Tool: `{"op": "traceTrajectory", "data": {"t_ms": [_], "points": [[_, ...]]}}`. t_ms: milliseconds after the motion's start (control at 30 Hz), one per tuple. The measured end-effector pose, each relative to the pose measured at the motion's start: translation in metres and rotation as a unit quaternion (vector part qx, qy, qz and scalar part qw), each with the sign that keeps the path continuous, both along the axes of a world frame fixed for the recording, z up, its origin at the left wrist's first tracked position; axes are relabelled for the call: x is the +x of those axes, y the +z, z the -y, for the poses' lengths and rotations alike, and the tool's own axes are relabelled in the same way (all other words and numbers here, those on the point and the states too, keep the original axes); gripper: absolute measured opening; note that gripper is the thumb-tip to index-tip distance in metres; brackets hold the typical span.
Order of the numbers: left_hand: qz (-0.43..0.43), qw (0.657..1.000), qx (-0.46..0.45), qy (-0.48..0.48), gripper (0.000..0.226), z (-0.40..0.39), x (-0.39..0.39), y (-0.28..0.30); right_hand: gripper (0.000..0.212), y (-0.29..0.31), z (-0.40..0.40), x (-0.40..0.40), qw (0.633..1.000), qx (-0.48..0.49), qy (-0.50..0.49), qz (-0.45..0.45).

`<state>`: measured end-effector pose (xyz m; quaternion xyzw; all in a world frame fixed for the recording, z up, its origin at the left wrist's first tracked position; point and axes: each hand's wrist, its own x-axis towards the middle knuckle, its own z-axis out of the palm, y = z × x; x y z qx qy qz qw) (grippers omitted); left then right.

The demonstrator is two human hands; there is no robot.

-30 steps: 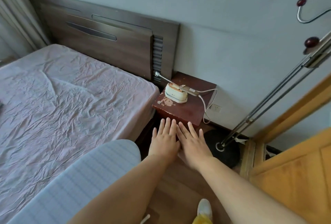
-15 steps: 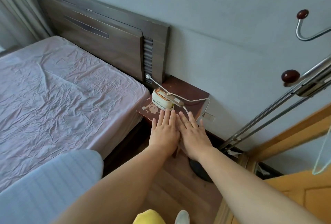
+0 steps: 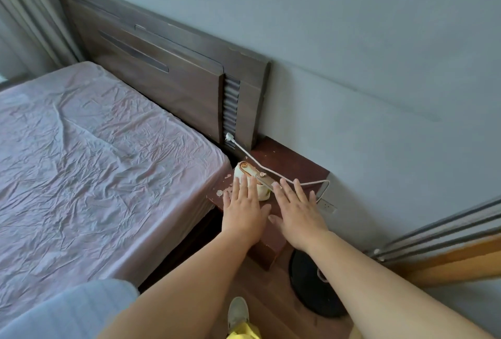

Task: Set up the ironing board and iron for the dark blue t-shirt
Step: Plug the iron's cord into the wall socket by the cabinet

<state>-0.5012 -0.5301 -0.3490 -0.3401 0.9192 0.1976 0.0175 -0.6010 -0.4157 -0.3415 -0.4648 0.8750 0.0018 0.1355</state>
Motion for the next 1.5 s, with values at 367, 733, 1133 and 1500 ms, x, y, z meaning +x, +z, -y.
{"op": "traceTrajectory", "data": {"t_ms": [367, 733, 1133, 1500], "points": [[0.021, 1.000, 0.016, -0.003, 0.075, 0.110, -0.068, -0.034, 0.075, -0.041, 0.114, -0.058, 0.996, 0.002, -0.056, 0.070], [0.033, 0.998, 0.039, 0.041, 0.068, 0.170, -0.124, -0.076, 0.068, -0.098, 0.208, -0.127, 0.991, 0.045, -0.024, 0.124], [0.090, 0.993, 0.049, 0.062, 0.064, 0.207, -0.197, -0.139, 0.064, -0.176, 0.260, -0.194, 0.978, 0.112, 0.005, 0.174], [0.041, 0.985, 0.099, 0.139, 0.066, 0.225, -0.213, -0.159, 0.063, -0.215, 0.293, -0.221, 0.959, 0.162, 0.029, 0.232]]}}
